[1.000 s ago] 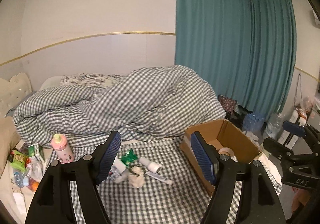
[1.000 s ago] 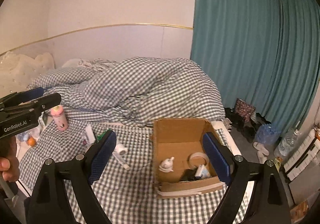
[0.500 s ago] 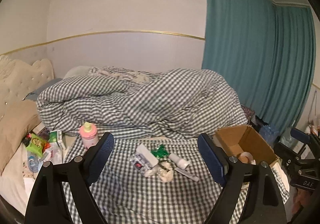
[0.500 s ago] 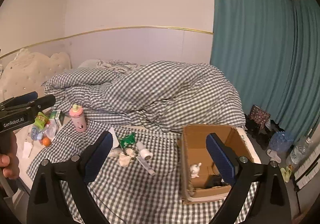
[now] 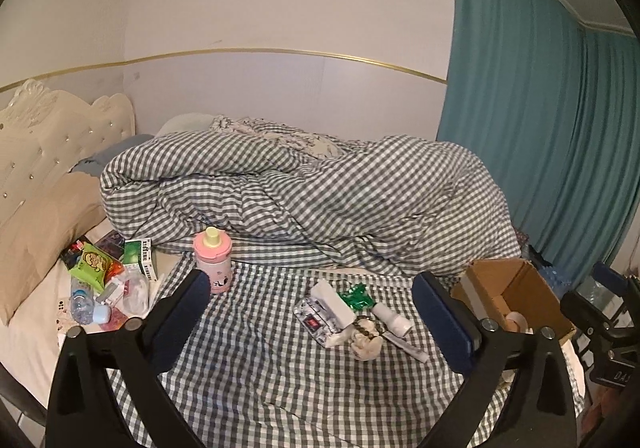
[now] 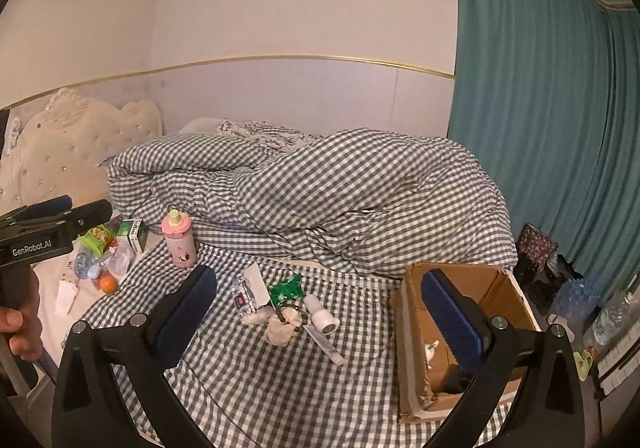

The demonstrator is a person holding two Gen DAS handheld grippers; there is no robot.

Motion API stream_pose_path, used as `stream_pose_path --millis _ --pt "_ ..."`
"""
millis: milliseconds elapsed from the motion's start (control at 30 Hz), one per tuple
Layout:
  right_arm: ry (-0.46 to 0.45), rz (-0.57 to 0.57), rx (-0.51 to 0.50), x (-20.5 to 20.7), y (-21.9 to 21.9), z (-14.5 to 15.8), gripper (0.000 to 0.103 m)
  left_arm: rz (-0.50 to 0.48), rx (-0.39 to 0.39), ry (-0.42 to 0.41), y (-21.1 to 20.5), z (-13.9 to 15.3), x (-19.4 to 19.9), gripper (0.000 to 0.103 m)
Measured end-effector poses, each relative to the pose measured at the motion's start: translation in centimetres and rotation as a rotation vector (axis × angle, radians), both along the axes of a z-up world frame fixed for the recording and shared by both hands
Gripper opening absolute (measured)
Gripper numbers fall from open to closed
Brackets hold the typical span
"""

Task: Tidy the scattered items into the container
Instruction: 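Withdraw both tools from the box toward the remaining items on the bed, then grasp the floral tissue pack with the left tool while the right tool grasps the white lace cloth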

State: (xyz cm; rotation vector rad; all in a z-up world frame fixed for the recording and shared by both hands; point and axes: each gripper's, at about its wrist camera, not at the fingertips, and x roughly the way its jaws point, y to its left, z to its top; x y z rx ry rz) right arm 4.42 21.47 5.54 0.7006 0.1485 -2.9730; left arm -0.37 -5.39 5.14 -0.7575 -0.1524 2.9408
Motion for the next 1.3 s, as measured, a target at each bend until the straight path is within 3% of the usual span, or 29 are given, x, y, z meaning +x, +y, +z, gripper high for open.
stream_pose_path --millis 333,767,1300 --pt "-0.053 0.023 -0.010 -2.9 -1.4 -2.4 0.103 0.019 -0.022 -0.051 -0.5 -2.2 -2.7 0.103" --pt "-0.174 0.017 -0.011 -8.3 -1.4 -8.4 0.103 0.000 -0.050 -0.144 0.8 -7.1 -7.7 0.103" --pt "-0.329 0.061 -0.018 -13.9 -1.7 -16.7 0.103 -0.036 -0.074 -0.303 2.6 -16.3 -13.7 0.103"
